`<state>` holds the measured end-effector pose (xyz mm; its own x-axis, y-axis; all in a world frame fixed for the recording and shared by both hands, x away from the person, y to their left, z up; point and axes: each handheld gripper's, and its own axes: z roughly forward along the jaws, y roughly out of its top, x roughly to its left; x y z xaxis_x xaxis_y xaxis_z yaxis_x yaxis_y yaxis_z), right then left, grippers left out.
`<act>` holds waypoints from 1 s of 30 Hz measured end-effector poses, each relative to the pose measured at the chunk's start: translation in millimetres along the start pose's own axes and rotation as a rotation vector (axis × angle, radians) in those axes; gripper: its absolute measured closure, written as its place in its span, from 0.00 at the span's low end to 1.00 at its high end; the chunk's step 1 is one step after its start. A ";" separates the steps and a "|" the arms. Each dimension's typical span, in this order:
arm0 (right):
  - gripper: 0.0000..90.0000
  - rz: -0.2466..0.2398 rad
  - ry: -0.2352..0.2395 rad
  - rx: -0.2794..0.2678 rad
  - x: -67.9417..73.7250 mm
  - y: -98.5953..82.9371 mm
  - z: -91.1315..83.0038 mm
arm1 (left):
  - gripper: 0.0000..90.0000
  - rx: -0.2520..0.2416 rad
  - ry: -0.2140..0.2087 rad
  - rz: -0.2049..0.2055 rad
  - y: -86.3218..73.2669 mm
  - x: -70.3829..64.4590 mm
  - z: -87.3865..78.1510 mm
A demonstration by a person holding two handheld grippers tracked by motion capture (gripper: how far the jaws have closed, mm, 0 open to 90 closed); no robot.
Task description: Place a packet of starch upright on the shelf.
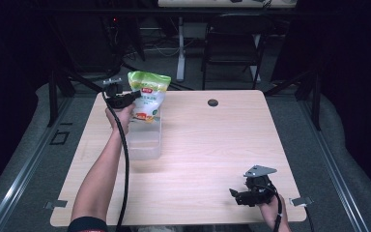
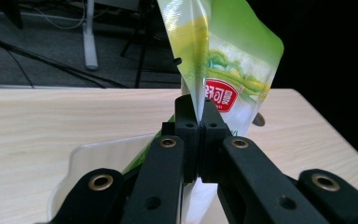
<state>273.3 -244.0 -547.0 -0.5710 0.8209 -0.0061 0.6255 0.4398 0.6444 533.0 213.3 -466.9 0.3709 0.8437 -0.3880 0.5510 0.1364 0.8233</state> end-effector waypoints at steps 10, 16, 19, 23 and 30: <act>0.17 0.007 -0.005 -0.007 0.2 -1.6 -1.0 | 0.99 -0.017 -0.035 -0.091 -15.6 24.3 3.9; 0.16 0.008 -0.004 -0.006 0.1 -1.8 -2.3 | 0.99 0.035 0.029 -0.024 -14.9 25.9 3.4; 0.16 0.010 -0.002 -0.007 0.6 -1.9 -2.0 | 0.99 0.056 0.055 0.005 -16.0 26.9 2.6; 0.16 0.002 0.007 -0.001 2.1 -1.4 -1.0 | 0.99 0.068 0.067 -0.005 -18.4 33.4 1.2; 0.16 0.009 0.001 -0.006 1.6 -1.6 -1.1 | 0.94 0.103 0.124 0.064 -14.9 28.6 2.5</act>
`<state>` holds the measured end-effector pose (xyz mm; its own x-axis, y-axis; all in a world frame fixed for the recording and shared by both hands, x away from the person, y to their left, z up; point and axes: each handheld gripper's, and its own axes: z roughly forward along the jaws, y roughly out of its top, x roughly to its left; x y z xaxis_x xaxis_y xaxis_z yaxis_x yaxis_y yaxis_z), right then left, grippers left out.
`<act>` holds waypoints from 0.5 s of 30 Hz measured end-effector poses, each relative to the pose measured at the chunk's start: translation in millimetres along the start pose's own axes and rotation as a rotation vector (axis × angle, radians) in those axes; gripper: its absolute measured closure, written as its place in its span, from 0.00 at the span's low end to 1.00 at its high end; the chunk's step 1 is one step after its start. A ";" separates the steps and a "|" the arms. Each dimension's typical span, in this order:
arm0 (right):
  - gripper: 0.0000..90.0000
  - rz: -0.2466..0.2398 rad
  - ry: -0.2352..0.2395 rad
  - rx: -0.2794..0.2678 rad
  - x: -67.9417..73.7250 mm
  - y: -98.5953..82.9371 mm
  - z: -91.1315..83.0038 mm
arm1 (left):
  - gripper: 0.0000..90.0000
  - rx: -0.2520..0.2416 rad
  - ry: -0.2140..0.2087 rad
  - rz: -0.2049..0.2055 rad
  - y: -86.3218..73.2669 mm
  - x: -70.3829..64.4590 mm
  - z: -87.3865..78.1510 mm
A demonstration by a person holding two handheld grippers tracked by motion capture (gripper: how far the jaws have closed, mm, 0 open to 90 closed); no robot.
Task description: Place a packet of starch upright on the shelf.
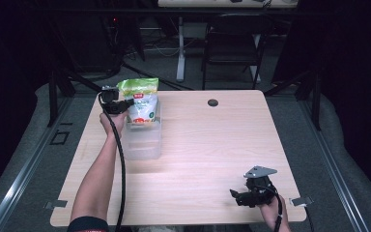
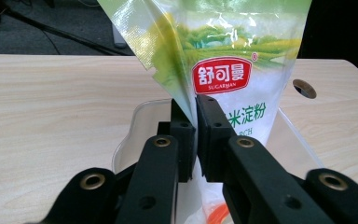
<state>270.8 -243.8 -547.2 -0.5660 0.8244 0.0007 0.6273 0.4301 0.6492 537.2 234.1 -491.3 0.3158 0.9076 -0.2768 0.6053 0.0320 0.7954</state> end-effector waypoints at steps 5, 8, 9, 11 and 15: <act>0.17 0.000 0.002 0.002 -0.5 -0.3 -0.2 | 0.53 -0.002 0.040 0.042 5.0 -2.3 -9.9; 0.16 0.001 0.001 0.000 -0.3 -0.3 0.0 | 0.36 -0.005 0.051 0.088 10.6 -7.1 -22.5; 0.16 0.000 0.000 0.001 -0.2 -0.2 0.2 | 0.32 -0.010 0.053 0.106 12.1 -9.1 -27.1; 0.16 -0.004 0.003 0.001 -0.3 -0.1 0.4 | 0.27 0.002 0.068 0.139 14.0 -12.7 -37.0; 0.16 -0.004 -0.004 0.003 0.3 0.0 -0.3 | 0.19 0.019 0.058 0.186 10.3 -20.9 -59.4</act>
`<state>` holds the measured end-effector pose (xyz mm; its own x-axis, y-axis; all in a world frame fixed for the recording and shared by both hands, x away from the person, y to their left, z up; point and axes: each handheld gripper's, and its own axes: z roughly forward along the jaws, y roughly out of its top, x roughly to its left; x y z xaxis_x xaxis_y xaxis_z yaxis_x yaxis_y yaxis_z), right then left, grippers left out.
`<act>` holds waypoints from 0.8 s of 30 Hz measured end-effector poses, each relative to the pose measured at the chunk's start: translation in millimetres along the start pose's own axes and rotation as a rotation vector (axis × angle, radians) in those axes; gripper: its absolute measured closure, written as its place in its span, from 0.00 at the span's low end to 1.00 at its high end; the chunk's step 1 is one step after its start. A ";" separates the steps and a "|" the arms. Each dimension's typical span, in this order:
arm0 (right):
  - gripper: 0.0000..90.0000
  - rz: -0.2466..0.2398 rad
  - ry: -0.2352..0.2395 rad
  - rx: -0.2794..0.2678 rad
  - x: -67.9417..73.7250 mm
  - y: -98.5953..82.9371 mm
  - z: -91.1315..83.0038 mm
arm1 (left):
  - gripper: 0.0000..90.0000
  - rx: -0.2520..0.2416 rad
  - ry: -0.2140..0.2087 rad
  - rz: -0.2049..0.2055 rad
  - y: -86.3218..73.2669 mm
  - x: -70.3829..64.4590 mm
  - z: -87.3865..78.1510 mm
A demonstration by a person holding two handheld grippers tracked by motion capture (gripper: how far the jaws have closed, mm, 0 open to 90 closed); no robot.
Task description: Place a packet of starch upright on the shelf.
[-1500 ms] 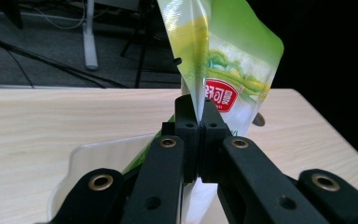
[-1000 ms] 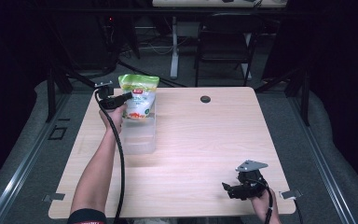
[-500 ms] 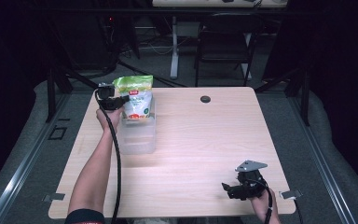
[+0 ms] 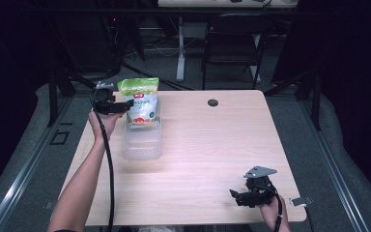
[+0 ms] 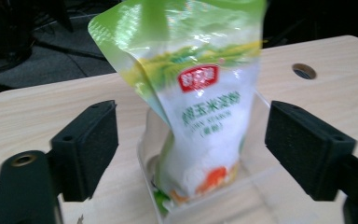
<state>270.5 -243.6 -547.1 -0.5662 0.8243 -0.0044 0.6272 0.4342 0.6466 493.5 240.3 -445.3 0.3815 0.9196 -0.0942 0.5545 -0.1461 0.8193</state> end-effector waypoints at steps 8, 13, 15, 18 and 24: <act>0.16 -0.001 -0.001 -0.002 0.2 0.1 0.1 | 0.15 0.030 -0.076 0.051 -22.7 -18.3 -43.9; 0.16 -0.002 0.001 -0.008 2.5 0.8 0.2 | 0.13 0.038 -0.096 0.089 -43.9 -33.2 -71.6; 0.16 -0.003 0.002 -0.011 2.8 1.0 0.7 | 0.12 0.048 -0.102 0.101 -54.6 -39.5 -81.3; 0.16 -0.007 0.005 -0.004 2.6 1.0 0.4 | 0.11 0.059 -0.112 0.099 -68.6 -45.3 -90.5; 0.16 -0.013 0.007 -0.004 2.9 0.9 -0.3 | 0.09 0.076 -0.110 0.094 -98.4 -53.5 -99.3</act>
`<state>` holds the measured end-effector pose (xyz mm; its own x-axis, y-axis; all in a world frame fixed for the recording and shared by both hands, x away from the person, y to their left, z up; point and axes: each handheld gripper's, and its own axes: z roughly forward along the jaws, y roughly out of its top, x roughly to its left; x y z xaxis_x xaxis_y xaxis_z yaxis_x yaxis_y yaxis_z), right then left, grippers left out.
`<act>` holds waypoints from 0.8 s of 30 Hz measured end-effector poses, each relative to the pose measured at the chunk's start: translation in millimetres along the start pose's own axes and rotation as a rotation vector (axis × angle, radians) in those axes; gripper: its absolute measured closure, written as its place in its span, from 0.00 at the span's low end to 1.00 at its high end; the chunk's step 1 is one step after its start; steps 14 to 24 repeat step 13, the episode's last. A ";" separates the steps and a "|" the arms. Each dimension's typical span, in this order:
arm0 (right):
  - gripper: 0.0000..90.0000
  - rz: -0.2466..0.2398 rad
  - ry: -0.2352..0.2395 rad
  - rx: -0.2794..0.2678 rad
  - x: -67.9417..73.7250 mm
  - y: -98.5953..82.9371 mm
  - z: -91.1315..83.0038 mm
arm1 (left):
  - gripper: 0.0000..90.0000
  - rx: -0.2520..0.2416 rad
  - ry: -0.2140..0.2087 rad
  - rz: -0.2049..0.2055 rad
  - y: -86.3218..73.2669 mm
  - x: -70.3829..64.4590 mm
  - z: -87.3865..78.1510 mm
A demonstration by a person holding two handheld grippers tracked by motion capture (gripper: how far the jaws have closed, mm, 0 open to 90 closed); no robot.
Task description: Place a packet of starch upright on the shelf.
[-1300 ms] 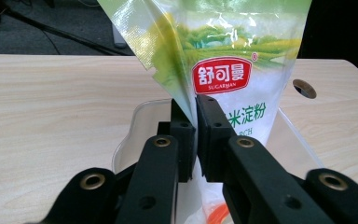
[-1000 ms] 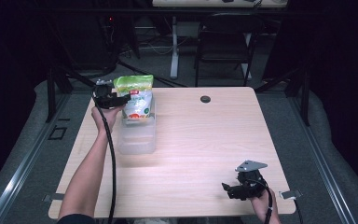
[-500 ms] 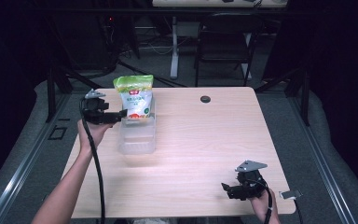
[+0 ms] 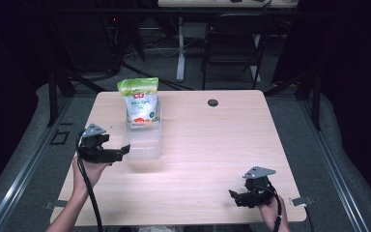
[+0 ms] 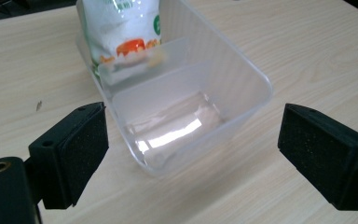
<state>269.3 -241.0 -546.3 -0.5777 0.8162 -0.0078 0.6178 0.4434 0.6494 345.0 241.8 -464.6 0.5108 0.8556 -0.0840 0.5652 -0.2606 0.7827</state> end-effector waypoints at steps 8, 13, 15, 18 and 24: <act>0.16 -0.013 -0.001 0.004 2.7 1.0 0.1 | 0.09 0.030 0.027 -0.010 -17.7 2.0 5.0; 0.16 -0.019 -0.001 0.004 4.2 1.0 0.5 | 0.06 0.055 0.066 -0.015 -27.6 8.0 8.8; 0.16 -0.019 -0.001 0.004 4.2 1.0 0.5 | 0.06 0.055 0.066 -0.015 -27.6 8.0 8.8; 0.16 -0.019 -0.001 0.004 4.2 1.0 0.5 | 0.06 0.055 0.066 -0.015 -27.6 8.0 8.8; 0.16 -0.019 -0.001 0.004 4.2 1.0 0.5 | 0.06 0.055 0.066 -0.015 -27.6 8.0 8.8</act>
